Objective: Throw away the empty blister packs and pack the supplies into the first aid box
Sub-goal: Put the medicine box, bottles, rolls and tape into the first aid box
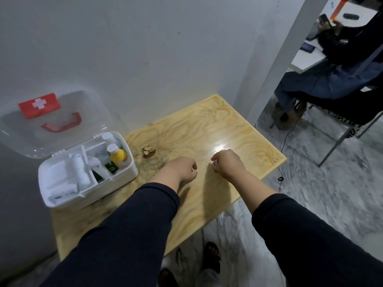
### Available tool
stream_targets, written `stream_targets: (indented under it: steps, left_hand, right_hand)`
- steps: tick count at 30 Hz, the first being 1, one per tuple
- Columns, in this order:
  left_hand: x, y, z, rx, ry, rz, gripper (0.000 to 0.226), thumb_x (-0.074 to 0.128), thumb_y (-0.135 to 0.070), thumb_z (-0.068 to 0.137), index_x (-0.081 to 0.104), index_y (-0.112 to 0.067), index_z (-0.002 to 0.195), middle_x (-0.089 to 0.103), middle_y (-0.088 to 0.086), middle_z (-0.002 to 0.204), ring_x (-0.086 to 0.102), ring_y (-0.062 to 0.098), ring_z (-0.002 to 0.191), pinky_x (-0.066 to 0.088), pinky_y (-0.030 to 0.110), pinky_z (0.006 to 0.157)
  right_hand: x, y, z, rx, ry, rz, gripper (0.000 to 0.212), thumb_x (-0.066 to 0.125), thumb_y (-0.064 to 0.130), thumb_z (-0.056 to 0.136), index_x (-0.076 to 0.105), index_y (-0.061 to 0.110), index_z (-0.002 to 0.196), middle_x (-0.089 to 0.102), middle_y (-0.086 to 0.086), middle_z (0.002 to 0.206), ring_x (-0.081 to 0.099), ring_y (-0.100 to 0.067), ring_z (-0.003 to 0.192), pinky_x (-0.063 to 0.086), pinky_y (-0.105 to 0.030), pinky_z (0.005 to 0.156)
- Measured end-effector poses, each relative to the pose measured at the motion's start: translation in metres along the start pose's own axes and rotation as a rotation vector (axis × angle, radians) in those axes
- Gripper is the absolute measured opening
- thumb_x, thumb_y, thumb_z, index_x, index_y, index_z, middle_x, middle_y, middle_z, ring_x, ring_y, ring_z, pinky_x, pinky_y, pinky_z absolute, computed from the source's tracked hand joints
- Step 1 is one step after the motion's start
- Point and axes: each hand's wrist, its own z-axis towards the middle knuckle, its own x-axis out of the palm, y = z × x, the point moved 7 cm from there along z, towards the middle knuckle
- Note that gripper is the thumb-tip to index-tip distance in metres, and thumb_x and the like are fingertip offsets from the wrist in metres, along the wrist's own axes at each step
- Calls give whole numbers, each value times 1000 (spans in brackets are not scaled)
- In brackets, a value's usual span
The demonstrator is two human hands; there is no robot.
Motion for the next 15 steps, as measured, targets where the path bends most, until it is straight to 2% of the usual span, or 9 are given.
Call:
stream_targets:
  steps: [6,8,12,15]
  left_hand:
    - [-18,19,-21,-31,-62,-54,37,48,-28,96,58,-15,129,63,5,126,60,25,109,50,32,85]
    - [-34,30,-33,-58,-109,-76,37,48,-29,95,58,-16,128,64,4,124,60,25,108,51,35,90]
    - [-73,59,-70,-109,-257,-121,32,49,-28,93,63,-18,120,66,5,119,61,26,106,51,37,92]
    - [-96,92,-105,-181,-379,-114,34,54,-29,92,61,-21,124,59,5,131,56,26,117,48,36,96]
  right_hand:
    - [-17,36,-4,-70,60,-10,33,61,18,85,67,14,117,67,-10,118,64,-26,105,51,-28,81]
    - [-31,63,-6,-133,43,-4,35,63,19,85,65,10,118,67,-11,116,64,-27,104,53,-30,84]
    - [-61,133,-17,-290,-3,-14,31,64,20,86,68,6,113,70,-11,113,66,-27,101,51,-28,79]
    - [-72,190,-28,-417,-40,-32,30,64,20,85,70,8,111,72,-9,112,66,-26,102,51,-29,81]
